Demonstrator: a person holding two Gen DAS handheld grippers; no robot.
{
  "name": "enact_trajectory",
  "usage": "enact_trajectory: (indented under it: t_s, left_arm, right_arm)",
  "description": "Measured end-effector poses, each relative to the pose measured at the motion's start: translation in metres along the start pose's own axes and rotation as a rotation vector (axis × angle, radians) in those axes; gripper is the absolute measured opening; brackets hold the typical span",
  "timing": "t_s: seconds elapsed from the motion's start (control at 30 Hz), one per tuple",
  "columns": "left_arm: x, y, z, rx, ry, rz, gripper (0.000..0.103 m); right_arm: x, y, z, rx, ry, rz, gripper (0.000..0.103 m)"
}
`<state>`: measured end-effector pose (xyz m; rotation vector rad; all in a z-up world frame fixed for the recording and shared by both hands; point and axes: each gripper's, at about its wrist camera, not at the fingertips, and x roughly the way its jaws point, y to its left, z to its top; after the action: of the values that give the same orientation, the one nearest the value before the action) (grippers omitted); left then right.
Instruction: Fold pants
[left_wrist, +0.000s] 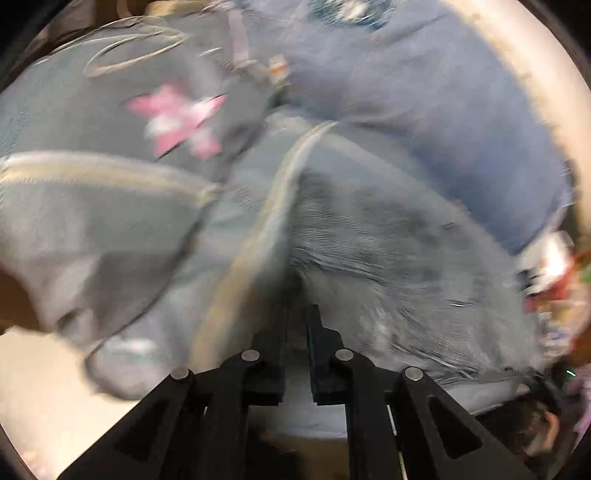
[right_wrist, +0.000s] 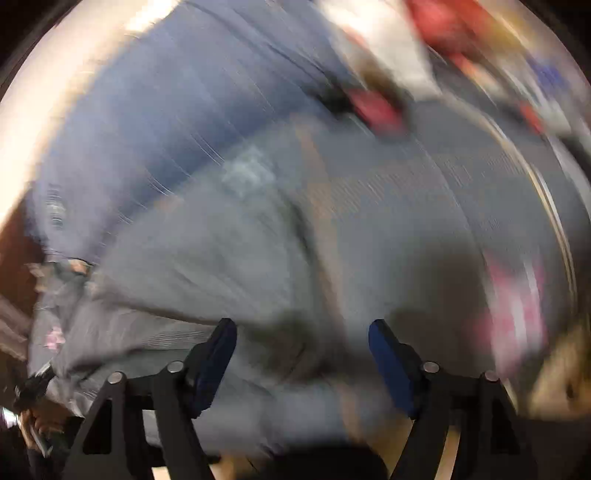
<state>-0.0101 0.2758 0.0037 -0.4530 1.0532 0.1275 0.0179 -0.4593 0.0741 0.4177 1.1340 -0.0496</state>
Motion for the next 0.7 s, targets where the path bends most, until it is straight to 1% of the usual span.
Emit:
enact_trajectory:
  t_s: [0.03,0.07,0.1,0.13,0.17,0.2,0.23,0.27,0.3,0.37,0.4,0.47,0.5,0.53,0.57,0.6,0.63,0.67,0.7]
  left_arm:
    - [-0.005,0.000,0.001,-0.001,-0.021,0.015,0.012]
    - [-0.010,-0.003,0.002,0.004,-0.039,0.011,0.017]
    - [-0.019,-0.011,0.005,0.014,-0.065,0.000,0.023]
    - [-0.028,-0.025,0.009,0.037,-0.103,-0.012,0.038]
    - [-0.033,-0.035,0.011,0.054,-0.122,-0.021,0.052]
    - [-0.038,-0.050,0.012,0.081,-0.149,-0.041,0.056]
    - [-0.039,-0.069,0.012,0.117,-0.167,-0.059,0.058]
    - [-0.038,-0.081,0.010,0.146,-0.172,-0.061,0.058]
    - [-0.031,-0.099,0.010,0.184,-0.171,-0.049,0.058]
    - [-0.016,-0.116,0.005,0.229,-0.159,-0.019,0.058]
    - [-0.007,-0.122,-0.001,0.251,-0.148,0.005,0.058]
    - [0.027,-0.128,-0.010,0.301,-0.095,0.103,0.057]
    - [0.044,-0.125,-0.016,0.304,-0.054,0.154,0.057]
    - [0.053,-0.119,-0.018,0.300,-0.037,0.175,0.059]
    - [0.059,-0.113,-0.020,0.288,-0.034,0.180,0.061]
    - [0.059,-0.108,-0.021,0.275,-0.047,0.165,0.062]
    - [0.059,-0.107,-0.020,0.281,-0.057,0.166,0.063]
    - [0.058,-0.108,-0.020,0.294,-0.059,0.170,0.064]
    - [0.057,-0.108,-0.020,0.302,-0.061,0.172,0.065]
  right_arm:
    - [-0.002,-0.011,-0.010,0.039,-0.003,-0.008,0.078]
    - [-0.015,-0.021,-0.016,0.089,-0.049,-0.008,0.078]
    - [-0.024,-0.023,-0.017,0.105,-0.083,-0.008,0.078]
    - [-0.035,-0.022,-0.015,0.116,-0.126,-0.010,0.078]
    - [-0.045,-0.018,-0.011,0.119,-0.160,-0.007,0.078]
    - [-0.049,-0.012,-0.005,0.112,-0.166,0.005,0.079]
    - [-0.050,-0.002,0.004,0.091,-0.157,0.020,0.079]
    - [-0.048,0.005,0.011,0.071,-0.158,0.020,0.079]
    - [-0.046,0.014,0.021,0.044,-0.158,0.018,0.079]
    - [-0.032,0.034,0.044,-0.019,-0.149,0.024,0.079]
    - [-0.021,0.045,0.054,-0.044,-0.131,0.011,0.079]
    - [0.007,0.062,0.076,-0.099,-0.098,-0.054,0.079]
    - [0.021,0.067,0.083,-0.115,-0.073,-0.077,0.075]
    - [0.038,0.073,0.088,-0.130,-0.029,-0.089,0.068]
    - [0.056,0.077,0.093,-0.147,0.022,-0.104,0.036]
    - [0.068,0.080,0.095,-0.159,0.059,-0.129,0.023]
    - [0.075,0.087,0.097,-0.196,0.067,-0.173,0.022]
    - [0.075,0.091,0.097,-0.225,0.062,-0.193,0.018]
    - [0.072,0.095,0.098,-0.246,0.051,-0.206,0.017]
